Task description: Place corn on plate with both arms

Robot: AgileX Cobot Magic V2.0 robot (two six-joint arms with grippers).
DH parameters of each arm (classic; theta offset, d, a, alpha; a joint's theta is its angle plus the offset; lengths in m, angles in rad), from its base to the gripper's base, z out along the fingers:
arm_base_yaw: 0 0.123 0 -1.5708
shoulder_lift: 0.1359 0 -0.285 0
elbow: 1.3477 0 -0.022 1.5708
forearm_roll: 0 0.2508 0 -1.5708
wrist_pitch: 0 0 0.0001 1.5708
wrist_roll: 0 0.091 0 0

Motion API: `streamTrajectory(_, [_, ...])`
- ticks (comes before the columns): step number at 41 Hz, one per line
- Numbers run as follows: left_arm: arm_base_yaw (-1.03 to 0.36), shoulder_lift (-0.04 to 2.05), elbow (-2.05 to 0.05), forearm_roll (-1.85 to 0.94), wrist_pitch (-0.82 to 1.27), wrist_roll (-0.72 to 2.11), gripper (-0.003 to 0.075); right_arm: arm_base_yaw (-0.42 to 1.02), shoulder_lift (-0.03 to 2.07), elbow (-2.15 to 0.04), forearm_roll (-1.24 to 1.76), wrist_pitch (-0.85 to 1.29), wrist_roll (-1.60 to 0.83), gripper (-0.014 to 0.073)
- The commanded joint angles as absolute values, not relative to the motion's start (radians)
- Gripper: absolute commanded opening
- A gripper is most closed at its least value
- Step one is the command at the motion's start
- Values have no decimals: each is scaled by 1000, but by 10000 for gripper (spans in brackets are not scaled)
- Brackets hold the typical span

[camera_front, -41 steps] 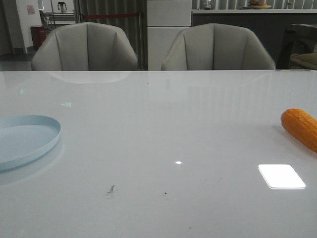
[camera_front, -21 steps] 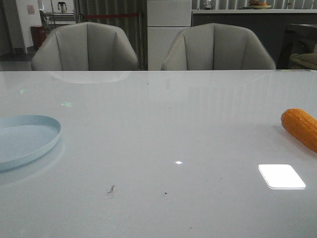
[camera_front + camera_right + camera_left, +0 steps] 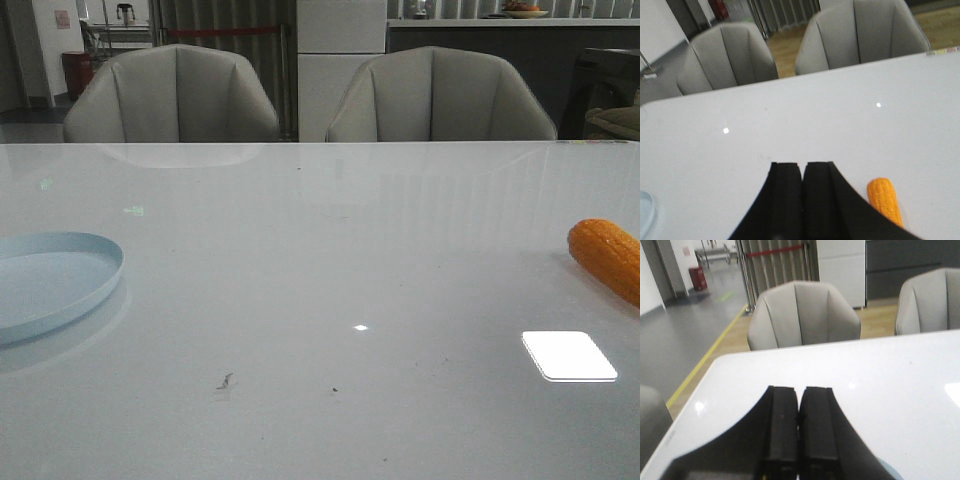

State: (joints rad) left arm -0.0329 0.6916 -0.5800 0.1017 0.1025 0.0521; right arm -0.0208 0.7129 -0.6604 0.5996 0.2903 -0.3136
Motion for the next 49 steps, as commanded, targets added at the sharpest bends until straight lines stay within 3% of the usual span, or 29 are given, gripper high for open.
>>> streamTrajectory(1, [-35, 765, -617, 91, 24, 47, 97, -19, 798, -698, 559, 226, -374, 57])
streamTrajectory(13, [-35, 840, -617, 91, 17, 47, 101, -19, 903, -698, 465, 193, -425, 57])
streamTrajectory(24, [-35, 842, -617, 80, -65, 46, 104, -19, 908, -698, 443, 155, -433, 57])
streamTrajectory(30, [-39, 842, -617, -44, -126, 46, 155, -19, 908, -698, 443, 154, -433, 57])
streamTrajectory(40, [-46, 841, -617, -88, -234, 46, 149, -19, 908, -698, 443, 148, -433, 57])
streamTrajectory(49, [-46, 861, -617, -88, -208, 46, 149, -19, 914, -698, 443, 177, -433, 57])
